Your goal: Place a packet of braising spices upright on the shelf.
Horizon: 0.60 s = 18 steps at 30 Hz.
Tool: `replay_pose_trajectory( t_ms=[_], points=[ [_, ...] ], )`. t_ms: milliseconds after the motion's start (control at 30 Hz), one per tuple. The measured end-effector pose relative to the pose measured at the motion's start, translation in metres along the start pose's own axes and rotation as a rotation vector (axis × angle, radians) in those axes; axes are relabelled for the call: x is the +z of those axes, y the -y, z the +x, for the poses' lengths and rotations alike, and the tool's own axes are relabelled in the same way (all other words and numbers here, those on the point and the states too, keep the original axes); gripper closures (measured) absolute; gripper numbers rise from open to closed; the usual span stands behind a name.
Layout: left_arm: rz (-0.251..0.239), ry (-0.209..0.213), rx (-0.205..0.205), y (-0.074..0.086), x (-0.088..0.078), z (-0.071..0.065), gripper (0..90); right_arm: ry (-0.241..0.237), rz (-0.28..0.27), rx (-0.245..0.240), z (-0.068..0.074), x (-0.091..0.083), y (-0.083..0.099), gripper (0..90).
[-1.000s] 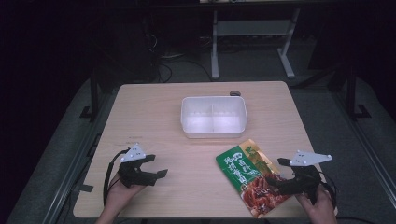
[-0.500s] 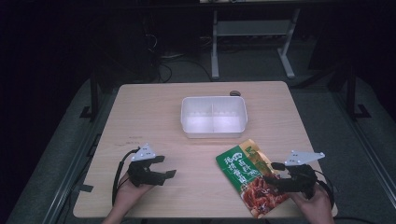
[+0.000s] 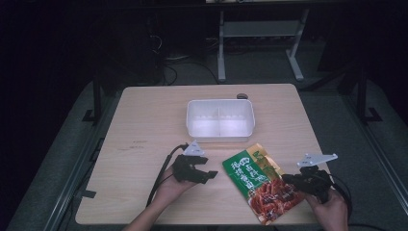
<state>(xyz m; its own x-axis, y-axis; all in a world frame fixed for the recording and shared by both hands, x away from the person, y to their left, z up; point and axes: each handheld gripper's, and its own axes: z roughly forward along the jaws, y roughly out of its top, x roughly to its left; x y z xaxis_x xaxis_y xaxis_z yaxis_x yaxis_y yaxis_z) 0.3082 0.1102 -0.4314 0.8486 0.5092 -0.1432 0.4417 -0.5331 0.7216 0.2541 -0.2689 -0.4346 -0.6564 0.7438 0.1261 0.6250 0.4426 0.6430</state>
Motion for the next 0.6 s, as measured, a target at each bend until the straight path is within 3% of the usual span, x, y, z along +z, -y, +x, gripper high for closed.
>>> replay_pose_trajectory(
  t_ms=[33, 100, 167, 367, 600],
  points=[
    [0.031, 0.005, -0.006, -0.007, 0.012, 0.0, 36.1, 0.005, 0.017, -0.012, 0.001, 0.002, -0.001, 90.0],
    [0.04, 0.006, -0.011, -0.009, 0.017, 0.0, 36.0, 0.008, 0.031, -0.023, 0.003, 0.004, -0.001, 90.0],
    [0.056, 0.024, -0.044, -0.015, 0.031, 0.003, 35.0, 0.014, 0.057, -0.036, 0.006, 0.008, -0.002, 90.0],
    [0.085, 0.055, -0.113, -0.022, 0.049, 0.01, 34.2, 0.015, 0.086, -0.045, 0.008, 0.013, -0.001, 90.0],
    [0.126, 0.065, -0.138, -0.03, 0.063, 0.014, 35.0, 0.018, 0.129, -0.087, 0.013, 0.021, -0.001, 90.0]
  ],
)
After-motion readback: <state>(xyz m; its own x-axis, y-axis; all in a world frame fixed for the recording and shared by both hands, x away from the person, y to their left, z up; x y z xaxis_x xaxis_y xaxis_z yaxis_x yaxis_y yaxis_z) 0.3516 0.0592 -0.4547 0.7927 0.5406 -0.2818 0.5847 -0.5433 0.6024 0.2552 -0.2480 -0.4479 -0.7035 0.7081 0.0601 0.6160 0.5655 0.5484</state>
